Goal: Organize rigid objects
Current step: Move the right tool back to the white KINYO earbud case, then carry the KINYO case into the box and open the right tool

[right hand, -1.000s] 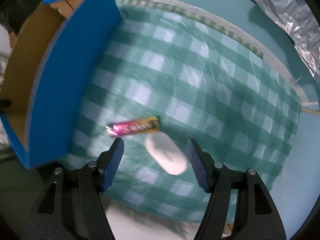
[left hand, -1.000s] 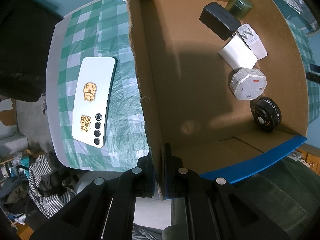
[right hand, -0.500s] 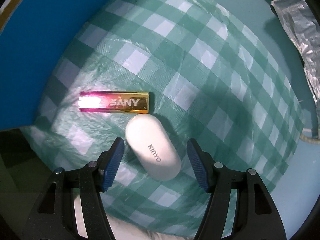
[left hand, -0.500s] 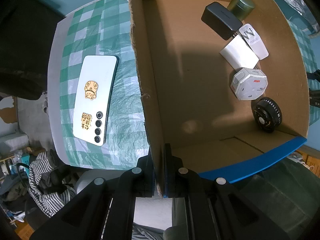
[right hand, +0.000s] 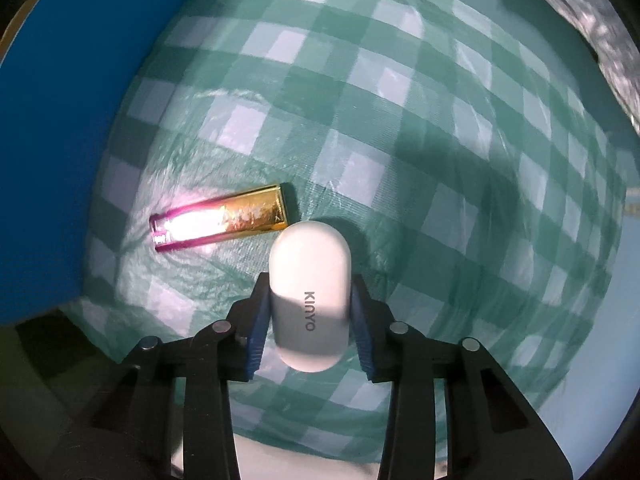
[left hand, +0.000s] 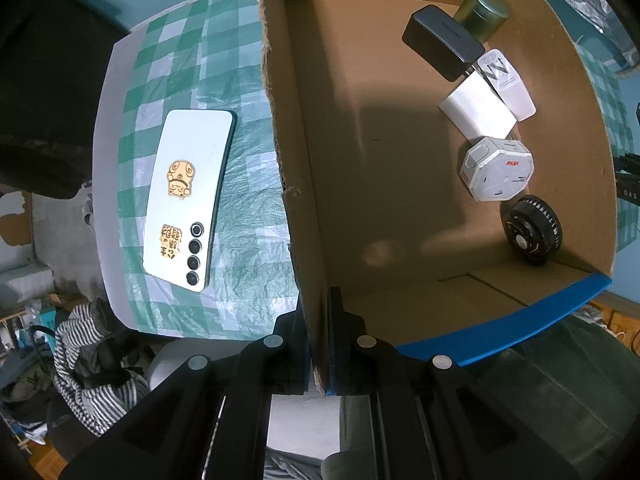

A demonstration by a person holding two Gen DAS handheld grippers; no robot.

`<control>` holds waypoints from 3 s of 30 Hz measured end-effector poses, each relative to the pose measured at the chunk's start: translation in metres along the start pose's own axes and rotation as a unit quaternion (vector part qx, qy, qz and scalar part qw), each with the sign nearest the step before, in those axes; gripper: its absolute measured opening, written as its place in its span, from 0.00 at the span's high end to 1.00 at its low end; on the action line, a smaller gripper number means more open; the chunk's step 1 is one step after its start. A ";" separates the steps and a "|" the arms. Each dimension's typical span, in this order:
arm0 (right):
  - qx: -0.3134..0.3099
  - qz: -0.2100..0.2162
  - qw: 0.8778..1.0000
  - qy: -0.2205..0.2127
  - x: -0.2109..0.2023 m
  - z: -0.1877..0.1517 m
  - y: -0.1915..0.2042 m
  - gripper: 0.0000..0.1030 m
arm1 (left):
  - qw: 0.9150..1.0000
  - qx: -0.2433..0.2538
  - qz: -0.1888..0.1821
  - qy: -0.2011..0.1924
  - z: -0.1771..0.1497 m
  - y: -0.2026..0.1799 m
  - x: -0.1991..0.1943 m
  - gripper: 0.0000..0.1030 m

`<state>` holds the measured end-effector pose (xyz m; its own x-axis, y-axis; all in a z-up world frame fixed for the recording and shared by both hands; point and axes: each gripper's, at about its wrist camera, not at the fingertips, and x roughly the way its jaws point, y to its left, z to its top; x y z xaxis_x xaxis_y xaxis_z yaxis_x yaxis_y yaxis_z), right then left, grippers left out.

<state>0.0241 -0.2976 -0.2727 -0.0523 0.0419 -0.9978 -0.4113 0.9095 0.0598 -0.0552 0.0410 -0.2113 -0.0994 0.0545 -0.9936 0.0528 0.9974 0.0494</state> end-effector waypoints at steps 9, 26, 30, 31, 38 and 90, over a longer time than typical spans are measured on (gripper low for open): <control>0.056 0.021 0.998 0.003 -0.021 0.010 -0.024 0.65 | 1.000 0.004 -0.002 0.000 0.000 -0.001 0.001 0.95; 0.073 0.044 0.996 -0.032 -0.090 0.048 -0.014 0.65 | 1.000 0.010 -0.005 -0.002 0.001 0.000 0.001 0.95; 0.064 0.049 0.996 -0.044 -0.103 0.053 -0.002 0.65 | 1.000 0.012 -0.006 -0.003 0.001 -0.001 0.000 0.95; 0.062 0.049 0.996 -0.048 -0.107 0.051 0.006 0.65 | 1.000 0.012 -0.006 -0.003 0.001 0.000 0.000 0.95; 0.033 0.055 0.995 -0.072 -0.117 0.052 0.048 0.65 | 1.000 0.014 -0.007 -0.004 0.002 0.000 0.000 0.95; -0.042 0.059 0.993 -0.098 -0.121 0.137 0.125 0.50 | 1.000 0.023 -0.013 -0.010 0.003 0.005 -0.003 0.95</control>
<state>0.1034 -0.1324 -0.1488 0.0696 0.2319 -0.9702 -0.4872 0.8566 0.1698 -0.0520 0.0455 -0.2088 -0.0819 0.0275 -0.9963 0.0956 0.9952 0.0196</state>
